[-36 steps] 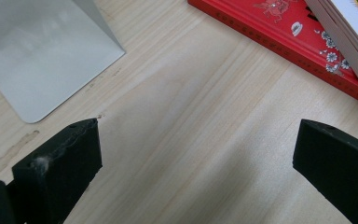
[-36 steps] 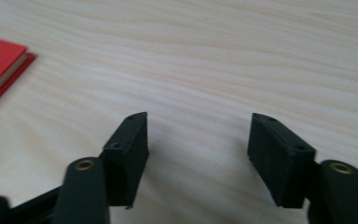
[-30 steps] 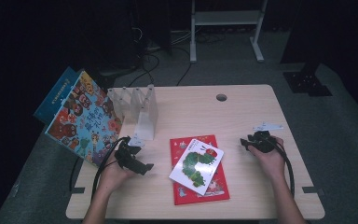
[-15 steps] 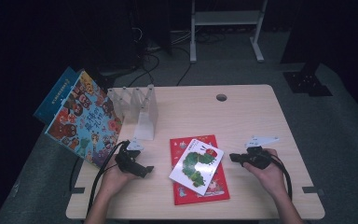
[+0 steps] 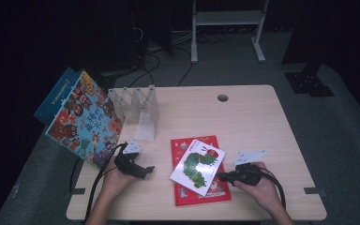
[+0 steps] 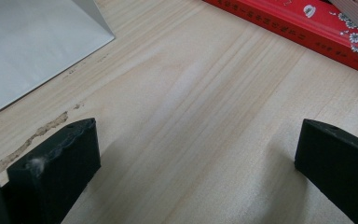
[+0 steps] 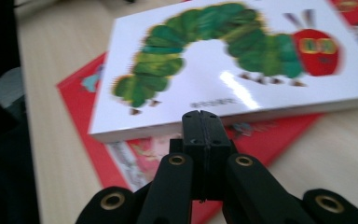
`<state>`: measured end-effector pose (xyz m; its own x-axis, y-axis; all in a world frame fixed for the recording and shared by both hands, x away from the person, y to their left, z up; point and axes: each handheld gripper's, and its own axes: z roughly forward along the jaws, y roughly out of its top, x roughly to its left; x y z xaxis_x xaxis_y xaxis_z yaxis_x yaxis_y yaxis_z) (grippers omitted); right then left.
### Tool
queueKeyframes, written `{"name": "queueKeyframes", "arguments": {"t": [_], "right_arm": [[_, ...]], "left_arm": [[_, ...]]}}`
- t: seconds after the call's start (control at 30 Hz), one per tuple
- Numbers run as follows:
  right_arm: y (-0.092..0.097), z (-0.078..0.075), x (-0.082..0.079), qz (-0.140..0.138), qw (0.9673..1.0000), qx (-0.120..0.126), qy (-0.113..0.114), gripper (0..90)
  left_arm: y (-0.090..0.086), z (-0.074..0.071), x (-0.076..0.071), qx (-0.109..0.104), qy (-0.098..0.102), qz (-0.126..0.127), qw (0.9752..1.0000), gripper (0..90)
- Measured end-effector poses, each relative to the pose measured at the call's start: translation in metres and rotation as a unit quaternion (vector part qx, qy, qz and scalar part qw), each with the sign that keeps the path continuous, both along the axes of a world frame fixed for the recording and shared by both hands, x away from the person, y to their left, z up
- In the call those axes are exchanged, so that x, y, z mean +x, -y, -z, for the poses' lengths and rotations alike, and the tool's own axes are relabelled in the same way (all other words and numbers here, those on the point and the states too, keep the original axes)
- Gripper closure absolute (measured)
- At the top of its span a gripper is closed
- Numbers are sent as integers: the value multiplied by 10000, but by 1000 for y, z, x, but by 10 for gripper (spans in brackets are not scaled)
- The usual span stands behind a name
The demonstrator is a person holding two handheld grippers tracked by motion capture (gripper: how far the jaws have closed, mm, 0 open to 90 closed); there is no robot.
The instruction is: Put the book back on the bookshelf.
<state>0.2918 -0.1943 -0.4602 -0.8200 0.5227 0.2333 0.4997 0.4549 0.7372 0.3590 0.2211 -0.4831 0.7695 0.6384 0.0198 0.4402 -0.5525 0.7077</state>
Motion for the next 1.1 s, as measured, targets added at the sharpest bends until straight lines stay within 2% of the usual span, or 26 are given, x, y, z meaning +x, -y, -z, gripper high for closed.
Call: {"name": "queueKeyframes", "arguments": {"t": [0.13,0.2,0.6,1.1], "right_arm": [[-17,1,-6,-345,9993,-142,-21,896],[-24,3,-7,-416,9988,-275,-2,895],[-46,4,-5,-382,9990,-242,64,895],[-70,5,9,-354,9985,-266,313,895]], "left_arm": [[0,0,1,-5,-5,-28,10000,0],[0,0,1,-4,-3,-25,10000,0],[0,0,2,-6,3,11,10000,0],[0,0,3,-8,5,13,10000,0]]}}
